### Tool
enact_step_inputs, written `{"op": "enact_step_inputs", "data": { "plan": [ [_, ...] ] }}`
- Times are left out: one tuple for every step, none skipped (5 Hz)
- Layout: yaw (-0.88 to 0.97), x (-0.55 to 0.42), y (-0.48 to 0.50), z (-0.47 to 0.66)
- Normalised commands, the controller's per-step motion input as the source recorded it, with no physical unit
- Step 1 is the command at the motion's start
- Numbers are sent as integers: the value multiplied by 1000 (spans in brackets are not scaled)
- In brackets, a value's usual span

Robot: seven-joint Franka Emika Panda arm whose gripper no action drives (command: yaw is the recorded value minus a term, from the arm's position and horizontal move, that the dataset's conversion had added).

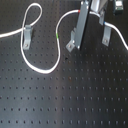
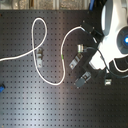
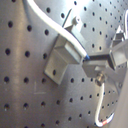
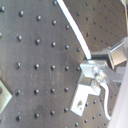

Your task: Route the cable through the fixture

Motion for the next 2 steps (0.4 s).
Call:
{"op": "enact_step_inputs", "data": {
  "plan": [
    [0, -2, -2, 49],
    [0, -253, 3, 515]
  ]
}}
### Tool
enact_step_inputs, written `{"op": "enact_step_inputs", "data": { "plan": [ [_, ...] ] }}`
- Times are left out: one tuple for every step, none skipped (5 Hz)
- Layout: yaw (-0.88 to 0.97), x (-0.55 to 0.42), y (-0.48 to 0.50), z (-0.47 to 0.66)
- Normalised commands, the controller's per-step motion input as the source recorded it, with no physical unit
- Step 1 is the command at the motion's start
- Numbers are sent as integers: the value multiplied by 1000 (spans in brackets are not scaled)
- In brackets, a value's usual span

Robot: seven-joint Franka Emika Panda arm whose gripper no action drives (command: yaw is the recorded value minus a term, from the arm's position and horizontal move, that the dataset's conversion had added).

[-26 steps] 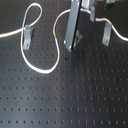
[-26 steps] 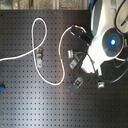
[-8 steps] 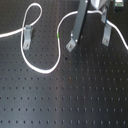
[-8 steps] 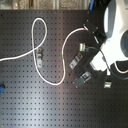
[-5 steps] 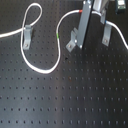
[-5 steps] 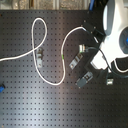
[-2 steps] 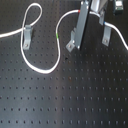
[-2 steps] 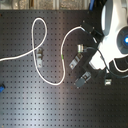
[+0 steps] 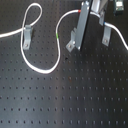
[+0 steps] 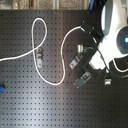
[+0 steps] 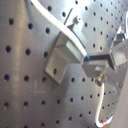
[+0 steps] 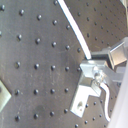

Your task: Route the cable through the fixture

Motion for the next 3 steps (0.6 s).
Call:
{"op": "enact_step_inputs", "data": {
  "plan": [
    [0, -90, 30, 162],
    [0, -7, -7, 37],
    [-163, -67, -76, 5]
  ]
}}
